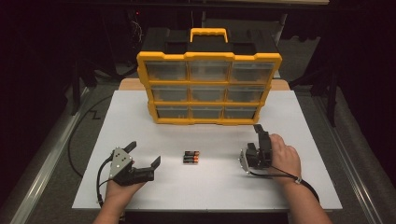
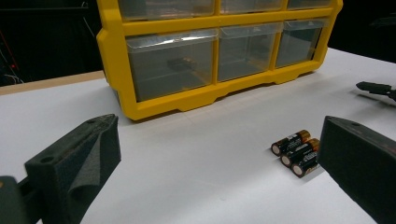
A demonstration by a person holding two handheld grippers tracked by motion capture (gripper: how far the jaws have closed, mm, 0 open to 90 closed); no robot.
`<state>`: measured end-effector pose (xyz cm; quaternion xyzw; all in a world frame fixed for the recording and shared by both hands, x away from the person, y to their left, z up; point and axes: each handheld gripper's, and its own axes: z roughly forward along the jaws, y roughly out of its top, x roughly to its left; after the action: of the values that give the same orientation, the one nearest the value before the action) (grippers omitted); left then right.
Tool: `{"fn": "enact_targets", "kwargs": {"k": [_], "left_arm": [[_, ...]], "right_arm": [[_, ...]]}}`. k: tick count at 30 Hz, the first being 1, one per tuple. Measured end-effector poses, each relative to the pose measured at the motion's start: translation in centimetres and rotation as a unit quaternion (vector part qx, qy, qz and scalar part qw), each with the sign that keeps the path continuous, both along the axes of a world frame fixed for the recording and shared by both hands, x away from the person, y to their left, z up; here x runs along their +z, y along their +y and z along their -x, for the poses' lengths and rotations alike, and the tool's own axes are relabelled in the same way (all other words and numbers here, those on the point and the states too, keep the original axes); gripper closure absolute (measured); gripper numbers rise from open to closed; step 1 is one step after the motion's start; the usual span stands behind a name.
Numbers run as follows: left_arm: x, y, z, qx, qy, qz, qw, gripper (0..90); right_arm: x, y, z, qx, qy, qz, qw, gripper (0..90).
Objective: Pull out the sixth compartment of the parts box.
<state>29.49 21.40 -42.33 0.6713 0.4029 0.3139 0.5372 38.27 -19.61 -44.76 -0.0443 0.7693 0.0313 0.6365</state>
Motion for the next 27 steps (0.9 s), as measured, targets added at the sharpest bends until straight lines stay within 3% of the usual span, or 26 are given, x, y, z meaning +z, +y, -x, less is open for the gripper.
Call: {"fn": "enact_targets", "kwargs": {"k": [3, 4, 6, 14, 20, 27], "left_arm": [[0.0, 0.0, 0.0, -0.001, 0.001, 0.003, 1.0, 0.9], [0.0, 0.0, 0.0, -0.002, 0.001, 0.003, 1.0, 1.0], [0.1, 0.1, 0.0, -0.002, 0.0, 0.002, 1.0, 1.0], [0.2, 0.3, 0.1, -0.002, -0.006, 0.007, 1.0, 1.0], [0.2, 0.4, 0.1, -0.004, -0.008, 0.007, 0.9999, 1.0], [0.2, 0.4, 0.1, -0.004, -0.008, 0.002, 1.0, 1.0]], "right_arm": [[0.0, 0.0, 0.1, 0.006, -0.012, 0.0, 0.9999, 5.0], [0.1, 0.0, 0.1, 0.008, -0.013, 0.009, 0.9998, 5.0], [0.0, 0.0, 0.2, 0.003, -0.013, 0.001, 0.9999, 5.1], [-0.1, 0.4, 0.3, 0.01, -0.02, 0.016, 0.9996, 6.1], [0.0, 0.6, 0.4, 0.015, -0.027, 0.011, 0.9994, 6.8], [1.3, 1.3, 0.6, 0.02, -0.042, 0.005, 0.9989, 9.7]]}}
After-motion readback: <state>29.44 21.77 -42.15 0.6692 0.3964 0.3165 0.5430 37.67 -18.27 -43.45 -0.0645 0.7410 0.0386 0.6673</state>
